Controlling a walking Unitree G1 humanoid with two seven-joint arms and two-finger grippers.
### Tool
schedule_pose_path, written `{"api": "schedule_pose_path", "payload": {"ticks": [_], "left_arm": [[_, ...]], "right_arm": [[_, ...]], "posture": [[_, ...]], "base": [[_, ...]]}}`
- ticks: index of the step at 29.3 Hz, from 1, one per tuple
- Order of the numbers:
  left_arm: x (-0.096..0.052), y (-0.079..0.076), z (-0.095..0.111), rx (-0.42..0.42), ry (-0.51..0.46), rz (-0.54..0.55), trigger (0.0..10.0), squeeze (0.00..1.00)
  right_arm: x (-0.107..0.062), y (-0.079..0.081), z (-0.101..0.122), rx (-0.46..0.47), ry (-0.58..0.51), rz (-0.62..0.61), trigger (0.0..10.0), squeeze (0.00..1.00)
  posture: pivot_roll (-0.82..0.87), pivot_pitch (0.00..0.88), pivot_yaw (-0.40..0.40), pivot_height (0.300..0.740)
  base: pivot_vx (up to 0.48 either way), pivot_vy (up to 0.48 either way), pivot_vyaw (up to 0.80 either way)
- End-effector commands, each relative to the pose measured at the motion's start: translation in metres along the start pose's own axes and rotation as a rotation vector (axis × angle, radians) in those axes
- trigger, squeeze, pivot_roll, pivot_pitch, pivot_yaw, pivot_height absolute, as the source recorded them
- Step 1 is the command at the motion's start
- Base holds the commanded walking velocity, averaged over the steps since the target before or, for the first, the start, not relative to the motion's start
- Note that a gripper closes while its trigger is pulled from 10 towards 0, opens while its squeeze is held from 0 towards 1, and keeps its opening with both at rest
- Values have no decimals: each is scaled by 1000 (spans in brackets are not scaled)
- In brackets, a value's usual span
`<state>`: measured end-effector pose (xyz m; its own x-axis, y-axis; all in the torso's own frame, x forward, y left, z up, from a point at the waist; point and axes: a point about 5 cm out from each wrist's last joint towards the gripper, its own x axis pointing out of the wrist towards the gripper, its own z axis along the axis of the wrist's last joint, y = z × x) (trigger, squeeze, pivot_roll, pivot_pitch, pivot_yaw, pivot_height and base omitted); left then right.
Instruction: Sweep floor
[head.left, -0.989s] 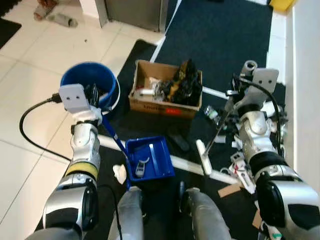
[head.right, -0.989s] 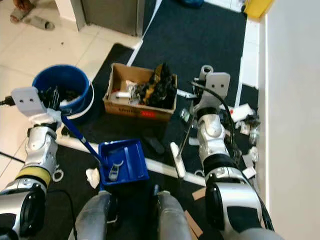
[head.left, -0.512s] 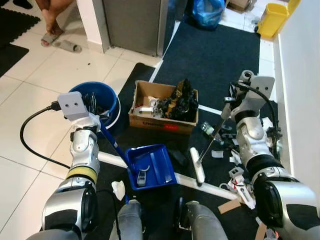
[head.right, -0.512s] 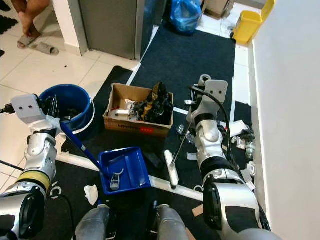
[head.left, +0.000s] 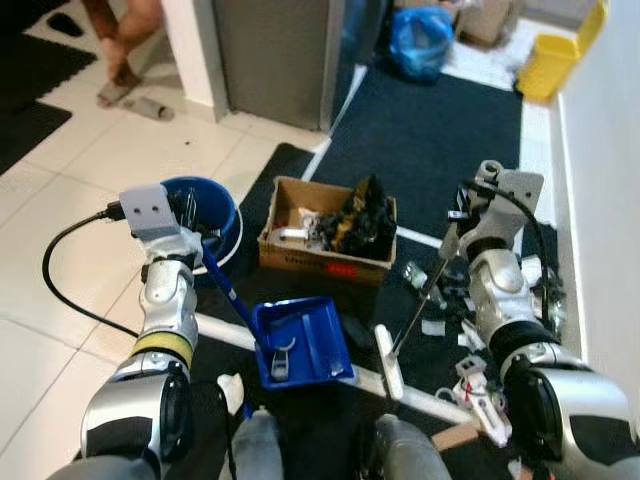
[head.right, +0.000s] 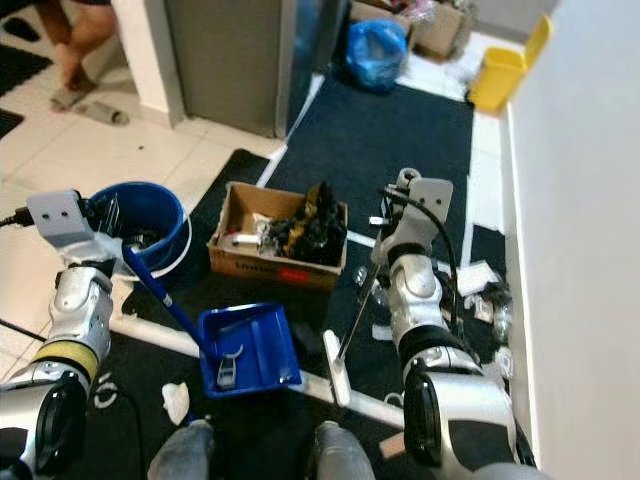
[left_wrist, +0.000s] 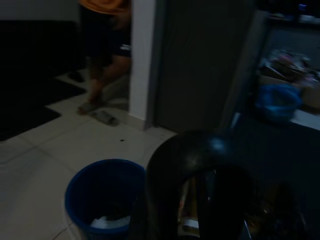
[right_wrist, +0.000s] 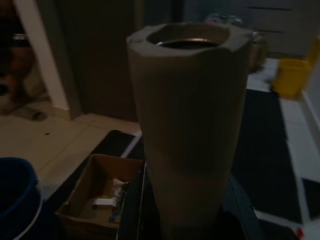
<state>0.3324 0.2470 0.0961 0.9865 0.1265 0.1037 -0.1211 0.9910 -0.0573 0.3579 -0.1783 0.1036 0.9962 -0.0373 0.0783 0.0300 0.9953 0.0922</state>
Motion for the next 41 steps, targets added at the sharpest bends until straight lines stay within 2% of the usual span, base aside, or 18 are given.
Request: {"api": "schedule_pose_path", "payload": {"ticks": [1, 5, 9, 18, 23, 25, 28, 41], "left_arm": [[3, -3, 3, 4, -12, -20, 10000, 0], [2, -1, 3, 0, -11, -17, 10000, 0], [1, 4, 0, -10, 5, 33, 10000, 0], [-5, 8, -6, 7, 34, 41, 10000, 0], [-13, 8, -15, 28, 61, 19, 10000, 0], [-20, 11, -23, 42, 84, 21, 10000, 0], [-22, 13, -23, 51, 84, 21, 10000, 0], [-16, 20, -11, 69, 40, 30, 10000, 0]], "right_arm": [[0, -7, 3, -3, -14, -21, 10000, 0], [0, -8, 2, -5, -15, -20, 10000, 0], [-1, -11, 2, -7, -14, -26, 10000, 0], [-3, -17, 2, -12, -14, -37, 10000, 0], [-4, -18, 1, -16, -12, -40, 10000, 0], [-5, -18, -1, -15, -6, -40, 10000, 0], [-6, -18, -2, -15, -4, -40, 10000, 0], [-6, -17, -3, -11, -2, -43, 10000, 0]], "posture": [[188, 0, -74, 740], [186, 0, -75, 740], [183, 0, -76, 740], [173, 0, -78, 740], [172, 0, -77, 740], [173, 0, -76, 740], [178, 0, -75, 740], [182, 0, -72, 740]], "base": [[0, -472, 0], [0, -472, 0], [0, 0, 0], [0, 0, 0], [0, 0, 0], [304, 0, 0], [331, 0, 0], [358, 0, 0]]}}
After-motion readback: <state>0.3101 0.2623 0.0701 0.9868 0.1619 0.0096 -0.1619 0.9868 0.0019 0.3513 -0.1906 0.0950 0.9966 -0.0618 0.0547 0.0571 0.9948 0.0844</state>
